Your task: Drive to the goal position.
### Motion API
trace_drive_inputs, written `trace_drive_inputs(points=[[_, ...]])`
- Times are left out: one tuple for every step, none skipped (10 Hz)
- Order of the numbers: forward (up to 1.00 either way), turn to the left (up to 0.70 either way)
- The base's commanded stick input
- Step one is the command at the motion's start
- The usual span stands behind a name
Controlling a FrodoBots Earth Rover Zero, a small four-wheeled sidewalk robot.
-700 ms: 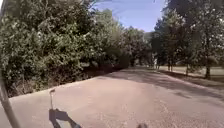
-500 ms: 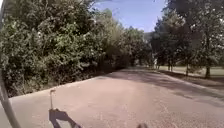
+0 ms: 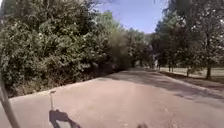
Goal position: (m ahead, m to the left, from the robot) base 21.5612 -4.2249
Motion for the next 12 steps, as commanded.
trace_drive_inputs(points=[[0.7, 0.0], [0.7, 0.0], [0.7, 0.0], [0.7, 0.0], [0.7, 0.0], [0.7, 0.0], [0.7, 0.0], [0.7, 0.0], [0.7, 0.0], [0.7, 0.0], [0.7, 0.0], [0.7, 0.0]])
